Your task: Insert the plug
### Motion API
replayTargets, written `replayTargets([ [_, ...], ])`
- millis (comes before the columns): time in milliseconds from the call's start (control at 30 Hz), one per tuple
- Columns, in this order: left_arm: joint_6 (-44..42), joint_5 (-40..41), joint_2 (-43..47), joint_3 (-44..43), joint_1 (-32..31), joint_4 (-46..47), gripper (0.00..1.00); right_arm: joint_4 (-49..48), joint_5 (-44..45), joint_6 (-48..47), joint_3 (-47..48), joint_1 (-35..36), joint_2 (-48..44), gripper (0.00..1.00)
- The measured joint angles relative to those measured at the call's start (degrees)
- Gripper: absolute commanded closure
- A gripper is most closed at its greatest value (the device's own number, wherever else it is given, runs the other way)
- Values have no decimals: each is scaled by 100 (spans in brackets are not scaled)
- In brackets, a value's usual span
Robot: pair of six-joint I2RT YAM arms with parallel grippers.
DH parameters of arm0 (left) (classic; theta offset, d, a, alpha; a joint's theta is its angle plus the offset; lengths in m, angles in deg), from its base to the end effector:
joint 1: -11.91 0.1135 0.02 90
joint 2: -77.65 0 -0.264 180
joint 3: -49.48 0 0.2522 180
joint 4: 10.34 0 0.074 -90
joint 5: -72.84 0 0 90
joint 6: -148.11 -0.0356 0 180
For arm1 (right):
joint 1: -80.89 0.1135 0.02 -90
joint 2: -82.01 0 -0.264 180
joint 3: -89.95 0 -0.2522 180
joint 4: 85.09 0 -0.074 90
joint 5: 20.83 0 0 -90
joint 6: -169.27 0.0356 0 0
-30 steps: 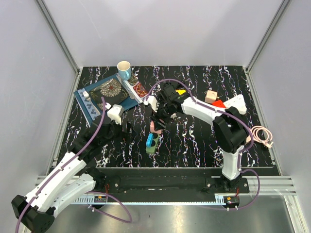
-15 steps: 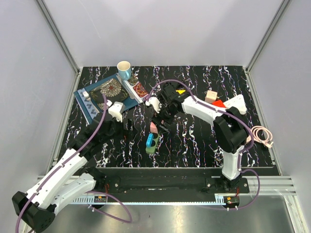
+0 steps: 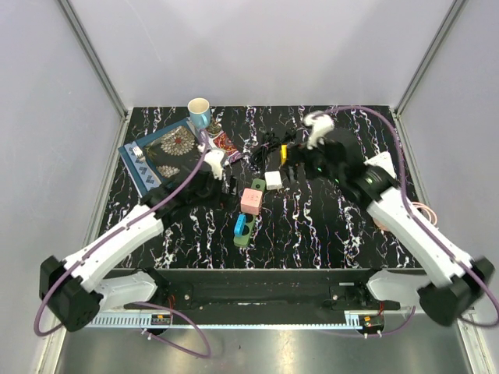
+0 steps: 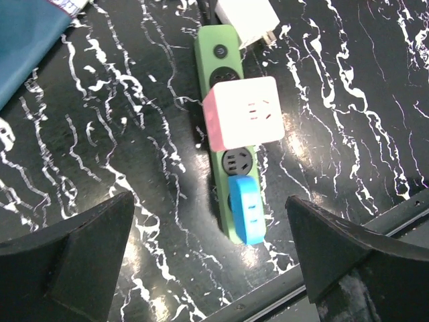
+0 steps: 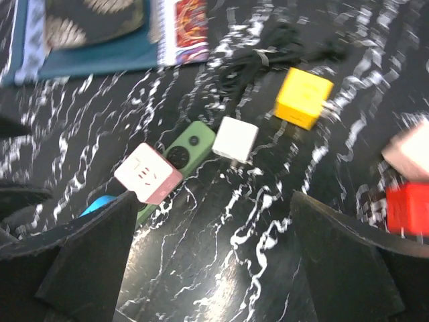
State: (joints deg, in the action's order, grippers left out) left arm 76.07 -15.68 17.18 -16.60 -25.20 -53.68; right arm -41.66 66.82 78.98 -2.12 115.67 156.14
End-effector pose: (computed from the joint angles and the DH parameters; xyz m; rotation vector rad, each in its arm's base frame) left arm 0.1820 -0.1366 0.3008 0.3642 2.2459 -0.4900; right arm 0.2357 0.1655 0.3734 -0.6607 2.0075 0.4058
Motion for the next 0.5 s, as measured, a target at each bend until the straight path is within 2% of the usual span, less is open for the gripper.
replayTargets([
  [67,48,125,-459,-297,-223,-28,1,-133,623,671,-538,-105,-811,0],
  [200,138,393,-1250,-804,-586,-50,1,-90,1311,1613,-1412,-197,-1746,0],
  [500,334,809,-2658,-1539,-905,-249,1,79,1628,2673,-2487,-227,-2194,0],
])
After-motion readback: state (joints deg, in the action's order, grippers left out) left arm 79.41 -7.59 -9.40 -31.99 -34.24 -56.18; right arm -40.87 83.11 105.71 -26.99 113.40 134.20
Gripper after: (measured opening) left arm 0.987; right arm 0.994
